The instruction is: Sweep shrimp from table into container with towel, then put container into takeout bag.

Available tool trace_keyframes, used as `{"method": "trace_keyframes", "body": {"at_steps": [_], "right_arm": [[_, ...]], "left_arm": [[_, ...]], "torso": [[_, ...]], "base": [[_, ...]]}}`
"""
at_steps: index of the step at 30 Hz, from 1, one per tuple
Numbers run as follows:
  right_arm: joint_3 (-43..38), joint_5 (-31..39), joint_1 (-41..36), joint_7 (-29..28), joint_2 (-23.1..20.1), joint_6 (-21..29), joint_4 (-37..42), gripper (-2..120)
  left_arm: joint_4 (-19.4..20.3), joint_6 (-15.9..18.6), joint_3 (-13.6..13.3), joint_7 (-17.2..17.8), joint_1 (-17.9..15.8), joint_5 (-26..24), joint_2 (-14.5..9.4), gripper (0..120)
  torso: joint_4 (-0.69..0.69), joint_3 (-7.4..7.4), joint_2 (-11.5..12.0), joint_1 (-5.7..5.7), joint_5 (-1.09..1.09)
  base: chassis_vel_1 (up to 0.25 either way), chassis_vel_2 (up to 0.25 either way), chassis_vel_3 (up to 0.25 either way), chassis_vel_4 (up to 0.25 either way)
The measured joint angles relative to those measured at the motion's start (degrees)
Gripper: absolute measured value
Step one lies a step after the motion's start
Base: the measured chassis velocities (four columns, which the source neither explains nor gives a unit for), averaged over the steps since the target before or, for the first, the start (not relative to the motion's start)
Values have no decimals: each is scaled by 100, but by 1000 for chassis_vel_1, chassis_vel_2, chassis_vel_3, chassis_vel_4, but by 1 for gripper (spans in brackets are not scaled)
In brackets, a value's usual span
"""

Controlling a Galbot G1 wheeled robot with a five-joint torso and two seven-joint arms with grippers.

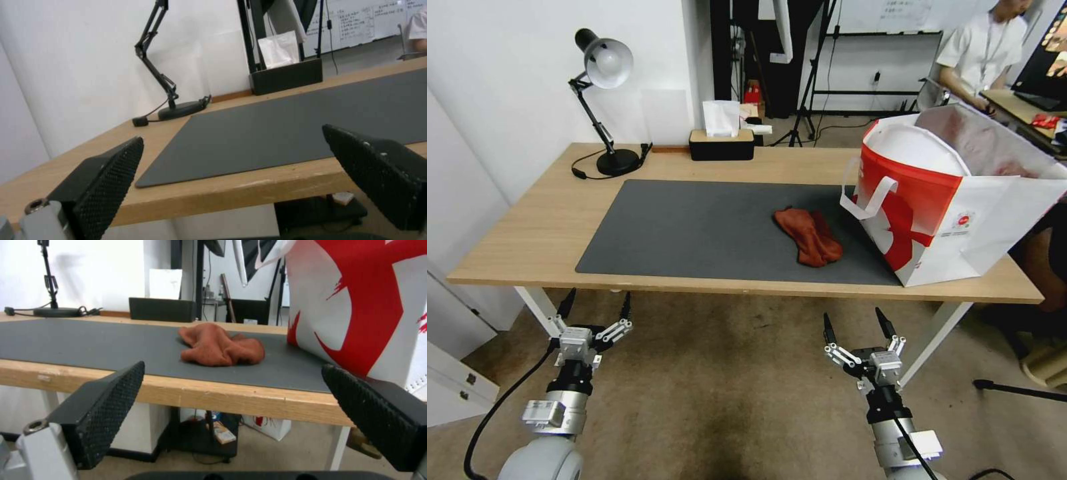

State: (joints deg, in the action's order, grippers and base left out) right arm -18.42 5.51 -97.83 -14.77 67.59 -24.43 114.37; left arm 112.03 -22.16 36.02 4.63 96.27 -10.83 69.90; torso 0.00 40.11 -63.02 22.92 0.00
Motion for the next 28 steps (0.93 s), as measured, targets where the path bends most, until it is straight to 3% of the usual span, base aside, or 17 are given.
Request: {"method": "trace_keyframes", "body": {"at_steps": [28], "right_arm": [[13,-43,-8,4,1,-22,-22,100]], "left_arm": [[-6,-38,10,0,52,12,22,100]], "torso": [[0,0,0,0,0]], "base": [[0,0,0,0]]}}
